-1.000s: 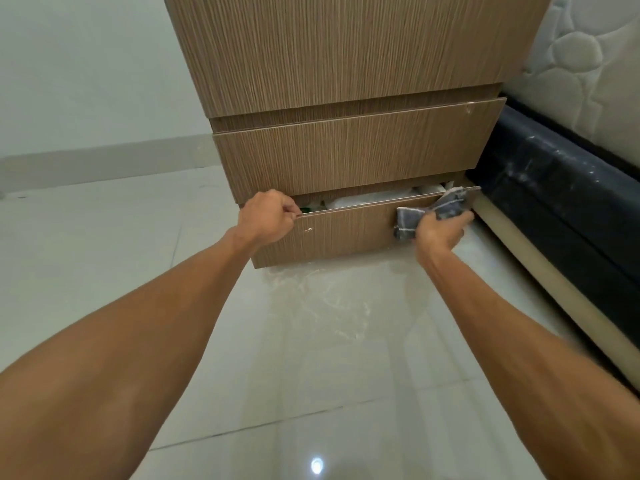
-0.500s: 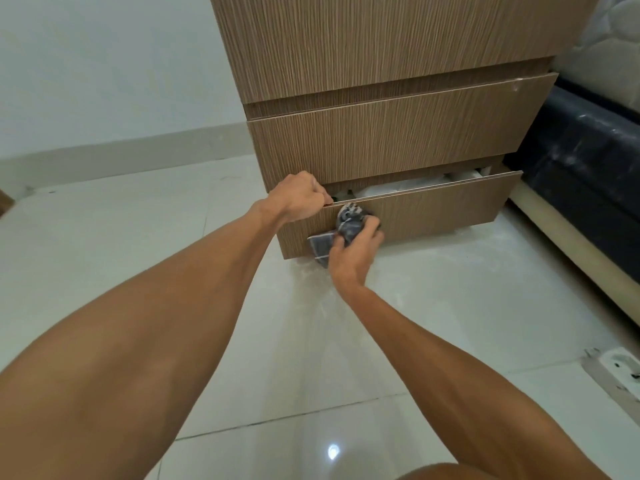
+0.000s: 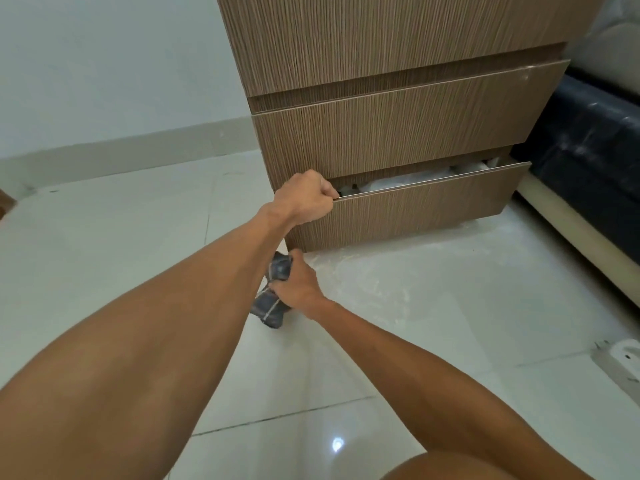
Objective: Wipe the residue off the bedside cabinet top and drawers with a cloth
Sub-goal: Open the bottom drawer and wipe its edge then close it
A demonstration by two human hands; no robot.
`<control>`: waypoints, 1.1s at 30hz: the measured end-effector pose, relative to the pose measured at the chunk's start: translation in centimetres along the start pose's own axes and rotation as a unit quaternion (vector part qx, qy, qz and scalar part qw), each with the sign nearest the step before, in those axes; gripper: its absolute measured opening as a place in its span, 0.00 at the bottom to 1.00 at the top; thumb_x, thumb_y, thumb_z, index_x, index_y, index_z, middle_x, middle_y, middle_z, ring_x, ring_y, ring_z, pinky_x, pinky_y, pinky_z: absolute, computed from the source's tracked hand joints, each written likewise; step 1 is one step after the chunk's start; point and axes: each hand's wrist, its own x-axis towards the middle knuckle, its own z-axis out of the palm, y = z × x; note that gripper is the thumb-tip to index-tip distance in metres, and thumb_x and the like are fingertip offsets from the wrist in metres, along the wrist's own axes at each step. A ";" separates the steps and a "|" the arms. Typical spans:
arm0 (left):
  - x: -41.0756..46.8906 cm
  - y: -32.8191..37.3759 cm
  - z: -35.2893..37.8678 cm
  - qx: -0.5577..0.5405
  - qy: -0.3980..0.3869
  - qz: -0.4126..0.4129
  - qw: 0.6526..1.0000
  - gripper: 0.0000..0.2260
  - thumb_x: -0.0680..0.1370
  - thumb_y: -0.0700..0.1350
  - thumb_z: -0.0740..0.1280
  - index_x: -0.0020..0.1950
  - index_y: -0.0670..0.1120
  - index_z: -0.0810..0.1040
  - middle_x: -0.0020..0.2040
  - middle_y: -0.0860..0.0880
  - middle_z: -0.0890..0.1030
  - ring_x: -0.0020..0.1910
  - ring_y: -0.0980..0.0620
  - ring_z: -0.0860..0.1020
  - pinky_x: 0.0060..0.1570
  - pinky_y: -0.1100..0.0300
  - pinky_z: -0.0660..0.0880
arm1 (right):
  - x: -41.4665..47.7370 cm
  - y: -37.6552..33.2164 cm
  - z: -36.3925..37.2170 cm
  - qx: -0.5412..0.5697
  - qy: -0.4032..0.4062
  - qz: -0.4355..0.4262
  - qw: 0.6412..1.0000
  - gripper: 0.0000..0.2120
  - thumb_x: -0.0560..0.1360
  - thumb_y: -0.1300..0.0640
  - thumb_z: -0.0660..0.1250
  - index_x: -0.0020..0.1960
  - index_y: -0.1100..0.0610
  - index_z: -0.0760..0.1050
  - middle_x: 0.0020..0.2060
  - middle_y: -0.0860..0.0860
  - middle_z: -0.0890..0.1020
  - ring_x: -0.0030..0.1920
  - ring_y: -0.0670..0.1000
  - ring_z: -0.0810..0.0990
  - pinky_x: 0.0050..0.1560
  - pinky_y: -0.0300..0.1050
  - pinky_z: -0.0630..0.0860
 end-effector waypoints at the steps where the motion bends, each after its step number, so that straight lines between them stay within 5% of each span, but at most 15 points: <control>1: 0.1 0.0 0.3 0.015 0.013 0.005 1.000 0.16 0.75 0.37 0.60 0.58 0.48 0.82 0.62 0.50 0.80 0.65 0.49 0.74 0.67 0.47 0.70 | -0.1 0.0 -0.6 0.112 -0.020 0.057 0.992 0.26 0.72 0.62 0.72 0.63 0.52 0.63 0.59 0.56 0.76 0.53 0.58 0.80 0.45 0.56 0.83; 3: 0.5 0.2 1.0 0.059 0.041 0.021 0.997 0.13 0.77 0.40 0.62 0.56 0.49 0.83 0.60 0.51 0.81 0.61 0.48 0.76 0.62 0.46 0.73 | -0.5 0.0 -2.2 0.305 -0.047 0.131 0.942 0.22 0.74 0.64 0.70 0.62 0.55 0.65 0.56 0.56 0.78 0.48 0.55 0.82 0.39 0.54 0.83; 7: 1.1 1.7 2.9 0.151 0.083 0.062 0.983 0.10 0.79 0.44 0.62 0.56 0.49 0.81 0.55 0.47 0.80 0.56 0.44 0.77 0.48 0.51 0.73 | -0.8 0.0 -4.0 0.503 -0.048 0.168 0.846 0.08 0.78 0.64 0.62 0.57 0.61 0.74 0.46 0.58 0.82 0.45 0.56 0.81 0.42 0.54 0.81; 12: 1.7 3.8 4.7 0.189 0.122 0.069 0.972 0.11 0.80 0.43 0.62 0.61 0.46 0.79 0.57 0.44 0.77 0.56 0.43 0.76 0.48 0.50 0.72 | -0.2 0.3 -4.9 0.580 0.035 0.183 0.793 0.14 0.78 0.64 0.60 0.62 0.62 0.73 0.53 0.60 0.82 0.48 0.60 0.82 0.51 0.61 0.81; 16: 1.8 3.7 5.2 0.187 0.162 0.050 0.968 0.11 0.78 0.41 0.65 0.58 0.48 0.80 0.56 0.45 0.78 0.55 0.42 0.77 0.49 0.48 0.74 | -0.2 0.4 -8.4 0.636 0.037 0.156 0.755 0.11 0.80 0.63 0.55 0.49 0.63 0.76 0.45 0.60 0.81 0.45 0.59 0.80 0.58 0.56 0.77; 19: 1.9 3.8 5.1 0.184 0.166 0.045 0.968 0.10 0.78 0.42 0.64 0.57 0.50 0.81 0.56 0.46 0.79 0.54 0.42 0.78 0.49 0.49 0.73 | 0.9 0.3 -11.3 0.645 0.048 0.152 0.747 0.13 0.79 0.61 0.53 0.50 0.62 0.76 0.46 0.60 0.81 0.46 0.59 0.79 0.52 0.54 0.78; 27: 1.9 4.0 5.3 0.189 0.178 0.038 0.965 0.10 0.77 0.41 0.64 0.55 0.50 0.81 0.54 0.47 0.79 0.51 0.43 0.78 0.47 0.50 0.72 | 2.4 3.7 -22.0 0.599 0.149 0.157 0.771 0.13 0.78 0.60 0.52 0.51 0.60 0.75 0.44 0.58 0.79 0.45 0.56 0.78 0.58 0.53 0.75; 33: 2.0 3.8 5.5 0.199 0.187 0.034 0.961 0.11 0.78 0.40 0.63 0.56 0.50 0.81 0.53 0.47 0.78 0.51 0.43 0.78 0.45 0.52 0.68 | 2.9 5.9 -29.5 0.570 0.256 0.141 0.768 0.12 0.77 0.60 0.51 0.51 0.59 0.73 0.39 0.56 0.77 0.40 0.53 0.77 0.50 0.48 0.76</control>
